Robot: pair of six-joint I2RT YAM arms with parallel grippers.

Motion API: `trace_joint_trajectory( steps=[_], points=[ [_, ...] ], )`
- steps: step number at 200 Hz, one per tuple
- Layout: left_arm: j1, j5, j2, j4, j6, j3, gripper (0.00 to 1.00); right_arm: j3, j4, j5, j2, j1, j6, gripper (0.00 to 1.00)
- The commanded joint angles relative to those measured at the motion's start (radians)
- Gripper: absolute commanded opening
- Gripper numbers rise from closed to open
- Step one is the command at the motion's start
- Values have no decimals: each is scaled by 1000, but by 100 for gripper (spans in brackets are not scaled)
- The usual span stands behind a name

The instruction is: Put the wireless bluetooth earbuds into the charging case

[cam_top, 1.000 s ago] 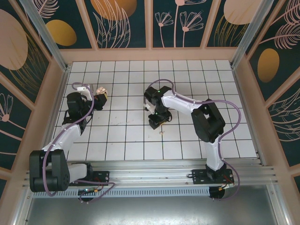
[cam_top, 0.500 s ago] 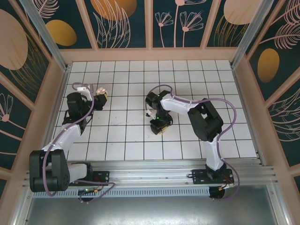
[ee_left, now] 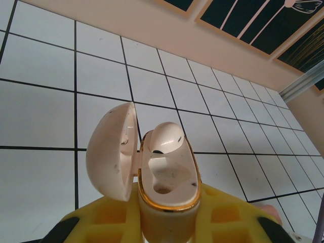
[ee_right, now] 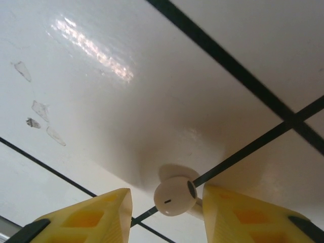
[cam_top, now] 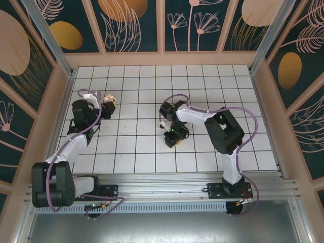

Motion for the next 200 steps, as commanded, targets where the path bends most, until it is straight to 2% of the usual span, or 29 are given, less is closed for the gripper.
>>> trace_joint_trajectory(
  steps=[1,38,62,105,200],
  points=[
    [5,15,-1,4,1,30,11,-27,-56,-52,-29,26,36,40],
    [4,19,3,3,1,32,11,-5,-62,-41,-54,35,67,38],
    [6,17,1,2,3,31,11,21,-70,-1,-65,17,102,41],
    [4,16,-2,1,2,30,10,38,-71,12,-64,8,133,41],
    [4,16,4,1,2,31,10,33,-30,-23,-16,24,144,33]
  ],
)
